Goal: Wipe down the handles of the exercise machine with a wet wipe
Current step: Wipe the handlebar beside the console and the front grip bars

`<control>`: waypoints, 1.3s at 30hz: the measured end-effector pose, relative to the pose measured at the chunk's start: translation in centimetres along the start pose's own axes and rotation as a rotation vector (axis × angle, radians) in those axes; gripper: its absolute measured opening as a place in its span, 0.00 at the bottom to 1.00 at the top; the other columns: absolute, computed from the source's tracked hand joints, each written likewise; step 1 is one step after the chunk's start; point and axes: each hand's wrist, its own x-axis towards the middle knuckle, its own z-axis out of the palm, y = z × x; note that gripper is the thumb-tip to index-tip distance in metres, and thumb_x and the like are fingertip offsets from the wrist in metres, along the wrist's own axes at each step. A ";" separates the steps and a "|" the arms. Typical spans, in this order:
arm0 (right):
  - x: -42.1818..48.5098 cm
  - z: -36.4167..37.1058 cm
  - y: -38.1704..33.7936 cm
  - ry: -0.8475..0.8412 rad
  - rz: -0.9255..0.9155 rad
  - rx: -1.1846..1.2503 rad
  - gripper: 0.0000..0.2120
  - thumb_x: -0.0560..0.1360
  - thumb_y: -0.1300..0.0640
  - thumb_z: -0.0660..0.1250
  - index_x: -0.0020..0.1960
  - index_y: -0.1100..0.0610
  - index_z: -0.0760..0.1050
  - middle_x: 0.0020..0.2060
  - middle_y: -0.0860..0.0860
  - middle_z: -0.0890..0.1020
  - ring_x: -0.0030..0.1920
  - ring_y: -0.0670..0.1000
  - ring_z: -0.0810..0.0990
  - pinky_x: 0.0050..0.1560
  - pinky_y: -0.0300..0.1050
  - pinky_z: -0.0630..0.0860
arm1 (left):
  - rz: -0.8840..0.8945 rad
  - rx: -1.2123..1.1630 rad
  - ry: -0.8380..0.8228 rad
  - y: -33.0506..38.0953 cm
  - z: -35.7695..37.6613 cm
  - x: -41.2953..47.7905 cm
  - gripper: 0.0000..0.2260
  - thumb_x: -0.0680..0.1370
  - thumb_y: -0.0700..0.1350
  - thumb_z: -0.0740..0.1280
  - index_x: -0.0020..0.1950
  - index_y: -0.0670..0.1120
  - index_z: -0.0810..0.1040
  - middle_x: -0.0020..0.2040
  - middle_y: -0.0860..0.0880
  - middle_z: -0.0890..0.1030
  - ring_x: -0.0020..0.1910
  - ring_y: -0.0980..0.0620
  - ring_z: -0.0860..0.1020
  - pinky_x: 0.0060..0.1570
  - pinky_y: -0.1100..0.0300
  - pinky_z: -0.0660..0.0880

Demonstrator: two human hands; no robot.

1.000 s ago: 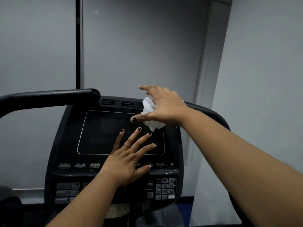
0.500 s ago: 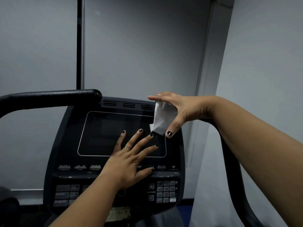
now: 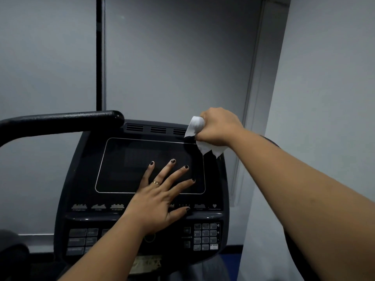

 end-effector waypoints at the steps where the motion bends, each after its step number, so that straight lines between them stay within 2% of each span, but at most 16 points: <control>1: -0.1 -0.1 0.6 -0.021 -0.003 0.025 0.09 0.65 0.50 0.69 0.39 0.55 0.75 0.33 0.50 0.78 0.37 0.55 0.78 0.30 0.41 0.68 | 0.001 0.002 -0.004 0.1 0.0 0.0 0.28 0.77 0.68 0.54 0.76 0.62 0.61 0.79 0.55 0.57 0.80 0.49 0.50 0.72 0.36 0.49; 7: -1.8 0.6 3.5 0.094 -0.033 -0.061 0.12 0.67 0.43 0.67 0.40 0.52 0.74 0.31 0.46 0.76 0.35 0.54 0.77 0.31 0.41 0.67 | -0.001 0.017 -0.002 0.1 0.1 0.0 0.29 0.76 0.67 0.56 0.76 0.61 0.62 0.79 0.56 0.57 0.80 0.49 0.50 0.73 0.36 0.48; 11: -3.9 1.1 6.9 0.147 0.050 -0.148 0.12 0.69 0.43 0.65 0.40 0.51 0.72 0.30 0.47 0.75 0.35 0.55 0.76 0.33 0.42 0.67 | 0.001 0.030 -0.009 0.1 0.3 -0.1 0.29 0.76 0.67 0.56 0.76 0.62 0.61 0.80 0.56 0.55 0.80 0.49 0.49 0.74 0.36 0.48; 15: -5.8 1.8 9.9 0.195 0.196 -0.141 0.09 0.69 0.46 0.67 0.44 0.50 0.73 0.34 0.49 0.77 0.35 0.56 0.75 0.34 0.43 0.69 | 0.004 0.038 -0.003 0.0 0.3 -0.1 0.29 0.76 0.67 0.56 0.77 0.62 0.60 0.80 0.56 0.55 0.80 0.49 0.49 0.73 0.35 0.49; 17: -6.9 2.3 11.2 0.198 0.320 -0.054 0.09 0.69 0.47 0.67 0.45 0.51 0.74 0.35 0.50 0.77 0.35 0.57 0.76 0.35 0.44 0.72 | 0.005 0.037 0.005 0.0 0.3 -0.1 0.29 0.76 0.67 0.56 0.77 0.62 0.60 0.80 0.56 0.55 0.80 0.49 0.49 0.73 0.35 0.49; 19: -8.1 2.8 12.1 0.209 0.462 0.149 0.07 0.69 0.51 0.67 0.44 0.52 0.73 0.35 0.51 0.79 0.36 0.57 0.78 0.36 0.46 0.76 | 0.011 0.036 0.016 -0.1 0.3 -0.1 0.29 0.76 0.67 0.55 0.77 0.61 0.61 0.80 0.55 0.56 0.80 0.49 0.49 0.73 0.35 0.49; 23: -11.0 4.3 12.8 0.255 0.673 0.459 0.05 0.70 0.56 0.66 0.43 0.56 0.72 0.34 0.51 0.77 0.34 0.54 0.77 0.30 0.42 0.70 | 0.012 0.040 0.027 0.0 0.5 -0.1 0.30 0.76 0.67 0.55 0.77 0.61 0.61 0.80 0.55 0.57 0.80 0.49 0.50 0.73 0.35 0.49; 26: -13.5 5.7 12.6 0.258 0.819 0.578 0.06 0.70 0.56 0.66 0.45 0.57 0.72 0.36 0.50 0.77 0.38 0.55 0.79 0.33 0.42 0.70 | 0.012 0.052 0.028 0.1 0.5 0.0 0.30 0.76 0.67 0.53 0.77 0.61 0.60 0.80 0.55 0.56 0.80 0.49 0.49 0.73 0.35 0.48; 31: -18.8 8.4 11.4 0.194 0.928 0.431 0.12 0.73 0.56 0.67 0.53 0.59 0.70 0.46 0.55 0.79 0.44 0.59 0.80 0.44 0.49 0.78 | 0.000 0.033 0.015 0.0 0.5 0.1 0.30 0.75 0.67 0.52 0.77 0.61 0.60 0.80 0.55 0.56 0.80 0.49 0.48 0.74 0.36 0.45; 34: -21.8 9.2 10.5 0.143 0.912 0.299 0.14 0.76 0.57 0.67 0.54 0.61 0.65 0.46 0.58 0.79 0.44 0.60 0.79 0.42 0.49 0.76 | -0.003 0.031 0.015 0.3 0.3 0.1 0.30 0.75 0.67 0.53 0.76 0.61 0.61 0.79 0.55 0.57 0.79 0.49 0.49 0.74 0.37 0.45; 37: -24.5 9.6 9.8 -0.008 0.933 0.161 0.15 0.77 0.58 0.67 0.56 0.61 0.62 0.48 0.58 0.80 0.46 0.60 0.80 0.41 0.49 0.74 | -0.001 0.026 0.006 0.2 0.3 0.1 0.30 0.75 0.67 0.52 0.77 0.61 0.59 0.80 0.55 0.57 0.79 0.50 0.48 0.74 0.36 0.44; 39: -26.1 9.6 9.6 -0.159 0.939 0.030 0.17 0.77 0.58 0.67 0.59 0.62 0.62 0.51 0.59 0.81 0.51 0.60 0.81 0.46 0.51 0.76 | -0.004 0.019 0.001 0.1 0.2 0.1 0.30 0.75 0.68 0.51 0.77 0.62 0.58 0.80 0.55 0.56 0.80 0.50 0.47 0.74 0.36 0.43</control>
